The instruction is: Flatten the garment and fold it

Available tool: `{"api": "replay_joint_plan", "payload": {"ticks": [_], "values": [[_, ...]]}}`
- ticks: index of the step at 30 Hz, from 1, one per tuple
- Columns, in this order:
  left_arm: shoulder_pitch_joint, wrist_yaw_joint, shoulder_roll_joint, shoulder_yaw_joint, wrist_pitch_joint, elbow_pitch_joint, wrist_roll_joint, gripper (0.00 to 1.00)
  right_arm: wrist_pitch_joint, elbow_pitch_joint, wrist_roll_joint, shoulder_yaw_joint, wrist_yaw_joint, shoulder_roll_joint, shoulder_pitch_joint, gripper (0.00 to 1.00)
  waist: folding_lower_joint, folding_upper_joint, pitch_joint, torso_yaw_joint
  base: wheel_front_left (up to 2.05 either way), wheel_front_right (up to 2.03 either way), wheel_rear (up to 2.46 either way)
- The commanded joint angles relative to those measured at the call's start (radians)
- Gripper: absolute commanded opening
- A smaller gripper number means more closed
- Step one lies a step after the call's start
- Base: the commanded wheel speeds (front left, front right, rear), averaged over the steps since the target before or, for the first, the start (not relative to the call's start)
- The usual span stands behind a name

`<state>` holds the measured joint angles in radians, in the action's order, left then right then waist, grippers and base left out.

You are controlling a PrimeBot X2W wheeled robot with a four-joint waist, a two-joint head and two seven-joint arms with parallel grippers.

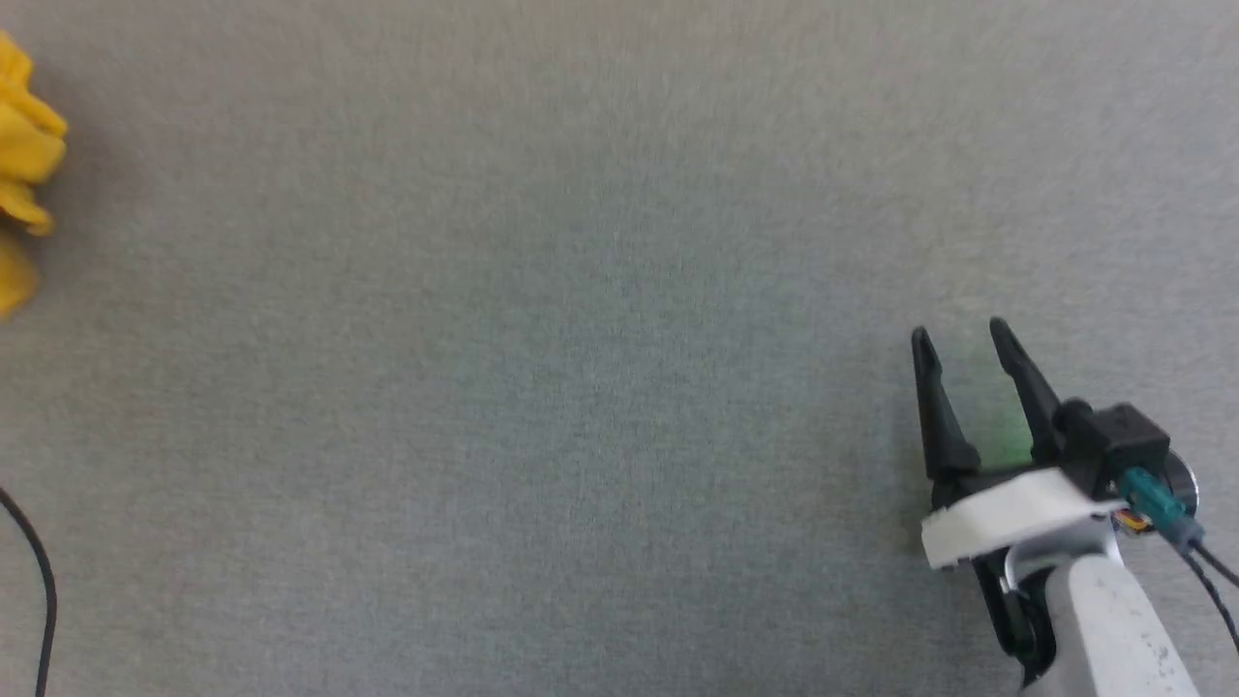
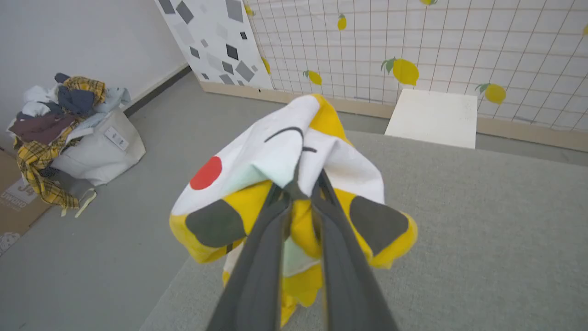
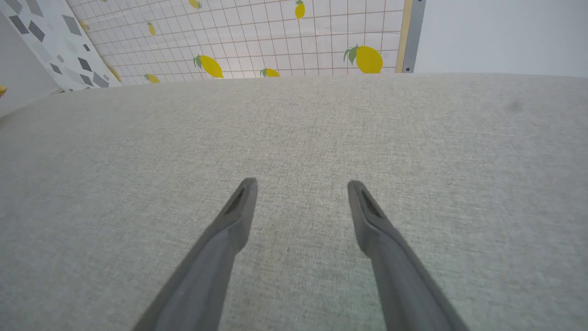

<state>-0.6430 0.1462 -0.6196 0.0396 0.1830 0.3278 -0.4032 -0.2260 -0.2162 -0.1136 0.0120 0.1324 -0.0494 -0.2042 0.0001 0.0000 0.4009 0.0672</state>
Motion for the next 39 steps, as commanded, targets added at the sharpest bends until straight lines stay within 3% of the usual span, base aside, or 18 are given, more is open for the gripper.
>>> {"api": "replay_joint_plan", "payload": {"ticks": [1,4,8,18,25,34,35,36,39], "values": [[-0.039,-0.013,-0.014,-0.017,-0.055,-0.015,0.030,0.00,-0.006,-0.003,-0.006,-0.006,-0.002,-0.001,0.016,1.00,-0.0001,0.0000,-0.206,0.013,0.00,0.00,0.00],[-0.092,-0.041,0.002,-0.070,-0.145,-0.038,0.070,0.00,-0.004,-0.006,-0.009,-0.017,-0.002,-0.001,0.039,1.00,-0.0001,0.0000,-0.253,-0.006,0.00,0.00,0.00],[-0.162,-0.069,0.070,-0.156,-0.221,-0.072,0.104,0.00,0.004,0.000,-0.012,-0.023,-0.002,-0.001,0.061,1.00,-0.0001,0.0000,-0.299,-0.039,0.00,0.00,0.00],[-0.165,-0.118,0.345,-0.371,-0.230,-0.116,0.067,0.00,0.038,0.032,-0.018,-0.002,-0.002,-0.001,0.080,1.00,-0.0001,0.0000,-0.331,-0.146,0.00,0.00,0.00],[-0.009,-0.183,0.466,-0.531,-0.067,0.007,-0.007,0.00,0.050,0.042,-0.027,0.008,-0.002,-0.001,0.089,1.00,-0.0001,0.0000,-0.318,-0.211,0.00,0.00,0.00],[0.158,-0.240,0.487,-0.680,0.326,0.226,-0.105,0.00,0.058,0.036,-0.031,0.022,-0.002,-0.001,0.095,1.00,-0.0001,0.0000,-0.312,-0.229,0.00,0.00,0.00],[0.166,-0.242,0.487,-0.684,0.345,0.230,-0.114,0.43,0.059,0.035,-0.031,0.026,-0.002,-0.001,0.097,1.00,-0.0001,0.0000,-0.312,-0.227,0.00,0.00,0.00],[0.174,-0.242,0.488,-0.682,0.354,0.228,-0.124,1.00,0.061,0.035,-0.031,0.029,-0.002,-0.001,0.098,1.00,-0.0001,0.0000,-0.313,-0.224,0.00,0.00,0.00],[0.191,-0.235,0.491,-0.655,0.314,0.195,-0.148,1.00,0.064,0.036,-0.031,0.035,-0.002,-0.001,0.101,1.00,-0.0001,0.0000,-0.317,-0.212,0.00,0.00,0.00]]}}
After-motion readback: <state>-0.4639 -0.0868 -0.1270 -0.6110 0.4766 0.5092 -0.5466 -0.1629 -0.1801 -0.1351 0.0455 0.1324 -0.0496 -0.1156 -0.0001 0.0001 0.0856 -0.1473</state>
